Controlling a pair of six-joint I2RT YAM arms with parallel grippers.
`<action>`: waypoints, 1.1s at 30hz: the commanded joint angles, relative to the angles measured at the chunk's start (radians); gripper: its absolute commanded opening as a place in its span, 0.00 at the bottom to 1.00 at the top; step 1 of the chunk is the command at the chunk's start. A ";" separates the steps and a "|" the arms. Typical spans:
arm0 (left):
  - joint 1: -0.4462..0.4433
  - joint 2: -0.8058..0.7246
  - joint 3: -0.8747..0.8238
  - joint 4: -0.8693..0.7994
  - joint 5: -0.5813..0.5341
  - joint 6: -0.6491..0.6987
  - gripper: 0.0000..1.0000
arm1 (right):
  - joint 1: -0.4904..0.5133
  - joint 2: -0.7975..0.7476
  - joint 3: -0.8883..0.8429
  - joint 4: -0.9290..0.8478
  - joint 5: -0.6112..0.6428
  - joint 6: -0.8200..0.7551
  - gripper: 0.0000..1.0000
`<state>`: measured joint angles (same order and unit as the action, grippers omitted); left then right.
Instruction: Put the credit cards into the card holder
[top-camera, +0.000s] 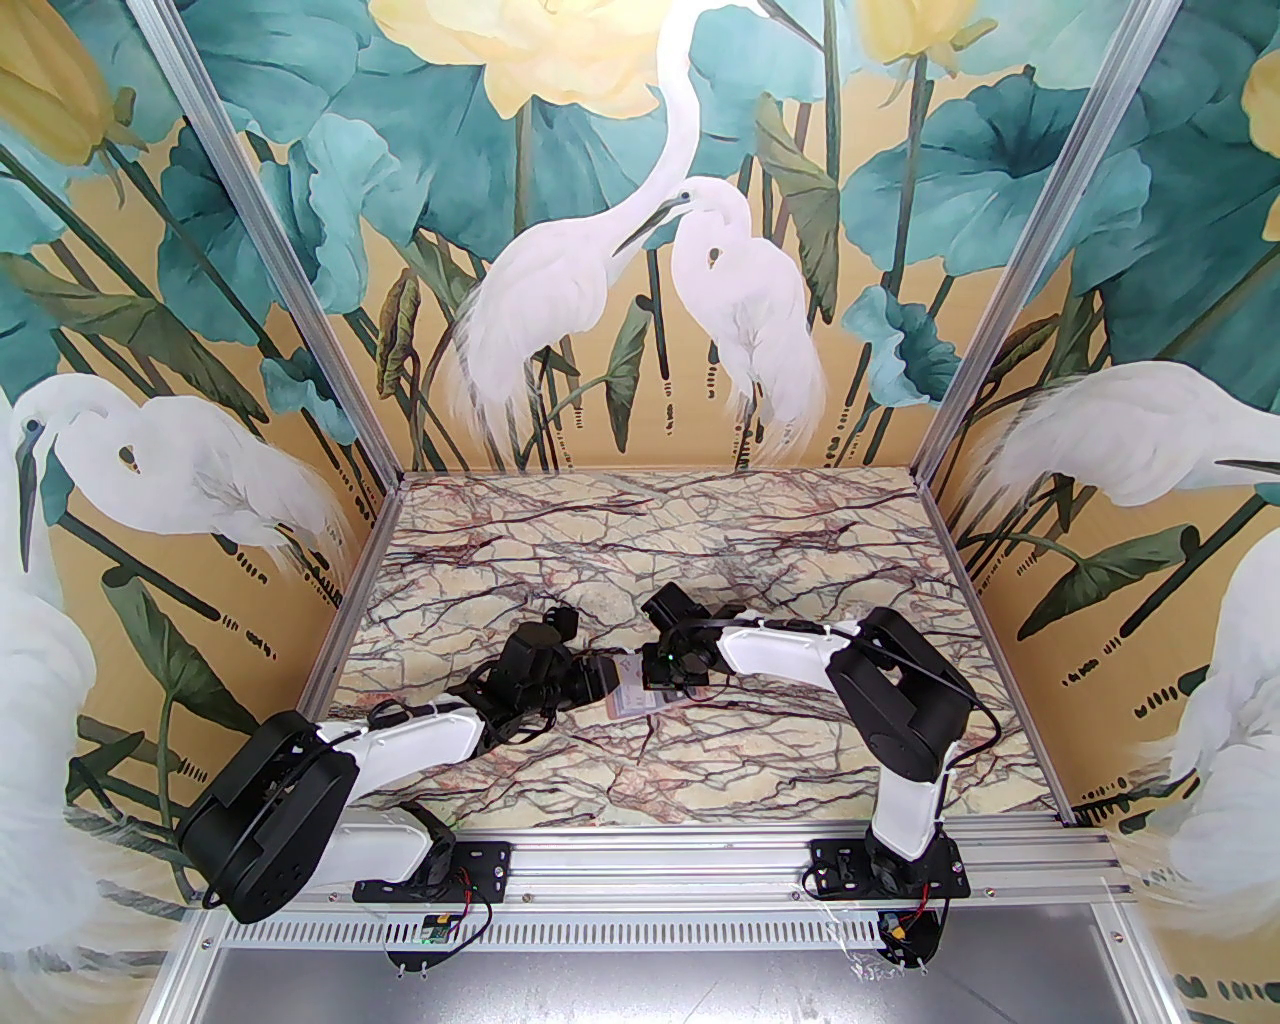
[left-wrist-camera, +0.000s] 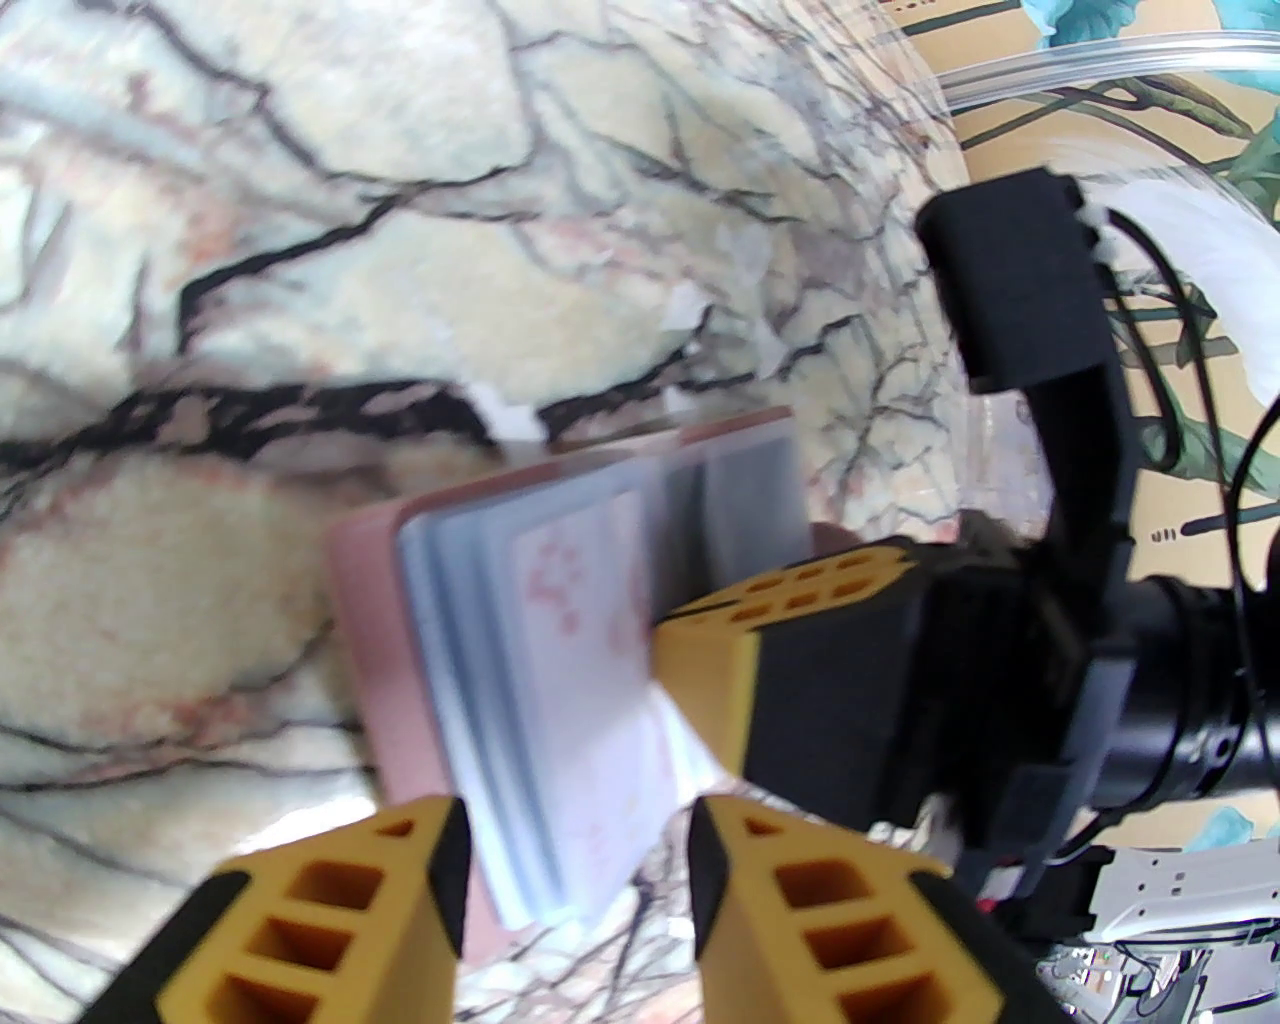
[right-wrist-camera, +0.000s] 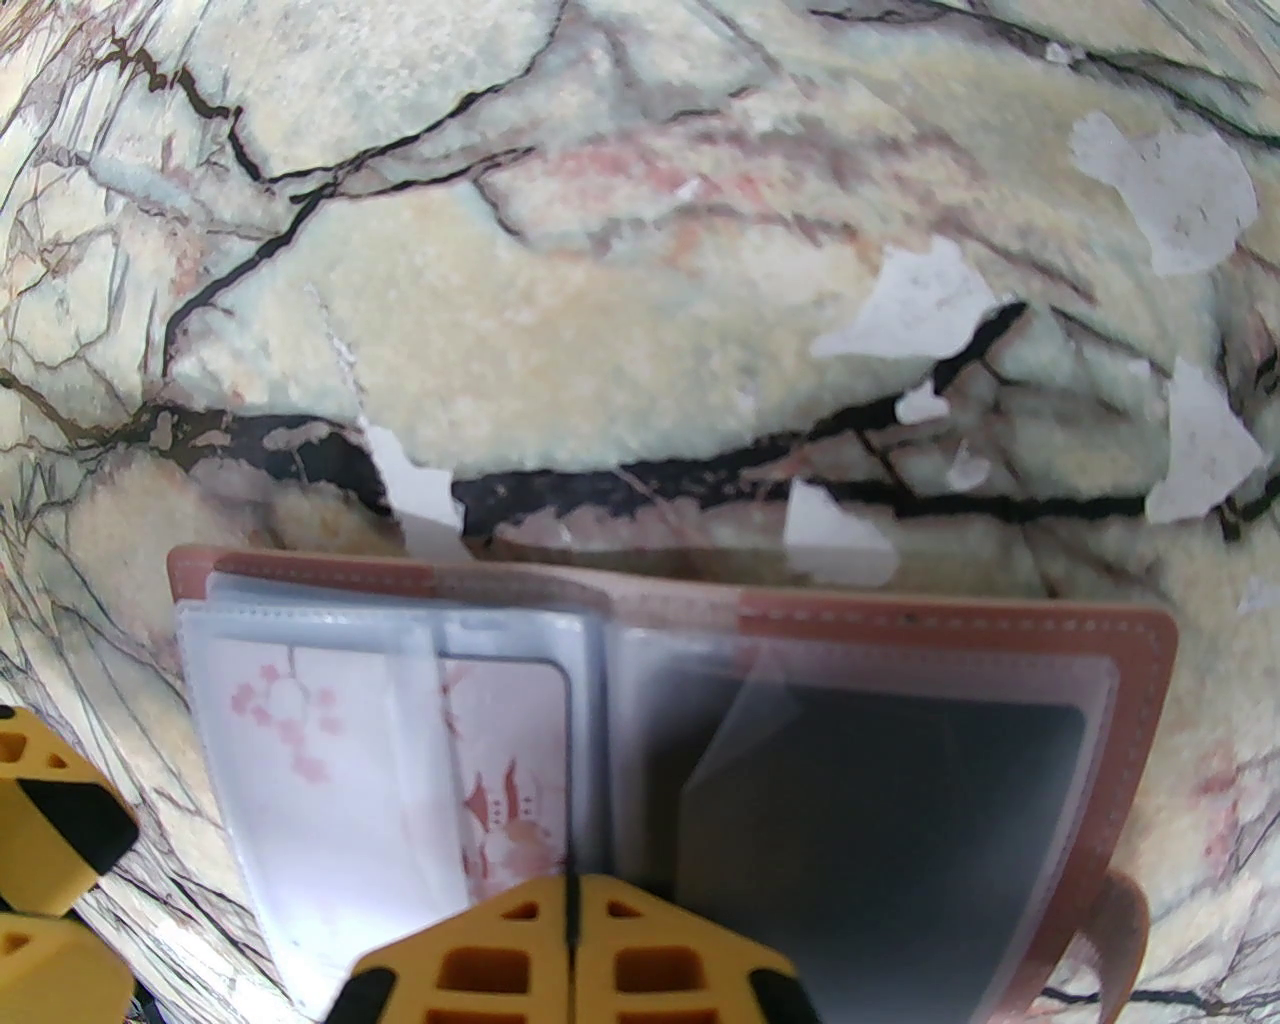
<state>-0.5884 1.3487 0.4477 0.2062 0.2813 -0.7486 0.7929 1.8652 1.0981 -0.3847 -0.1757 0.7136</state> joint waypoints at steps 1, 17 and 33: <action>0.002 0.041 0.025 0.005 0.050 -0.005 0.43 | 0.003 0.037 -0.029 -0.012 0.024 0.003 0.07; 0.002 0.116 0.057 0.038 0.083 0.000 0.42 | 0.003 0.040 -0.027 -0.016 0.017 0.000 0.07; 0.001 0.118 0.074 0.009 0.067 0.007 0.40 | 0.003 0.047 -0.020 -0.023 0.015 -0.003 0.08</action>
<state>-0.5884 1.4590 0.5014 0.2276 0.3466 -0.7483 0.7929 1.8660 1.0966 -0.3820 -0.1791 0.7136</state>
